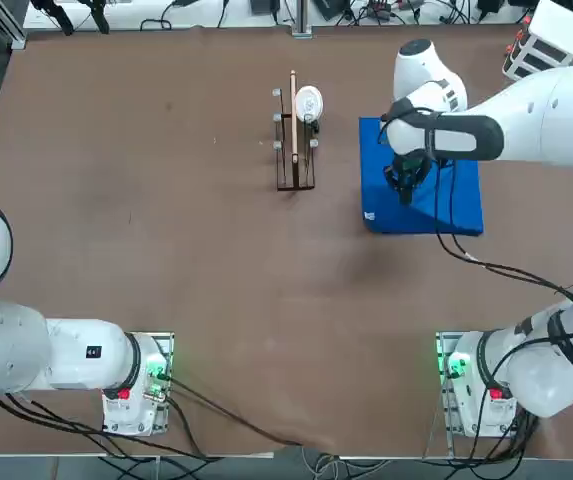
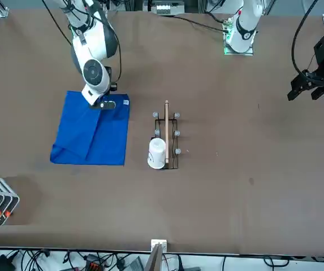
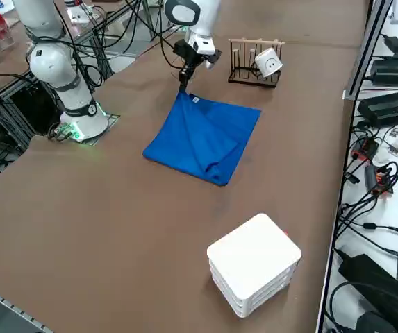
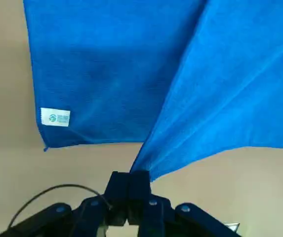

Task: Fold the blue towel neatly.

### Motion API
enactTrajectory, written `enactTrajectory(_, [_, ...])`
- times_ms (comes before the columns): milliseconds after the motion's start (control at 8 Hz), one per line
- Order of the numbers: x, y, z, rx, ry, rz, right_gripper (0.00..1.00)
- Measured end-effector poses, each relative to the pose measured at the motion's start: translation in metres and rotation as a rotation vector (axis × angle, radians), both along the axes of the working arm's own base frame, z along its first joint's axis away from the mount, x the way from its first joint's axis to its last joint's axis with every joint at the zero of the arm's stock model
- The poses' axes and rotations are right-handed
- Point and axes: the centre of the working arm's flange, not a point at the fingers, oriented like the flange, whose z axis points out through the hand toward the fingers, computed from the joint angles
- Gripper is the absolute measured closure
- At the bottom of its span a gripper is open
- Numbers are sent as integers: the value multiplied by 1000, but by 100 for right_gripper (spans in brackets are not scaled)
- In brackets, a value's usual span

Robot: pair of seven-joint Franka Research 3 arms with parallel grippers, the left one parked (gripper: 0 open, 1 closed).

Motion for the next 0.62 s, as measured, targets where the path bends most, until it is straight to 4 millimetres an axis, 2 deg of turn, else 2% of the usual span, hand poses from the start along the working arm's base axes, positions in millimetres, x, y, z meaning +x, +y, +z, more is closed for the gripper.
enactTrajectory(625, [-14,34,-7,21,-31,-24,99])
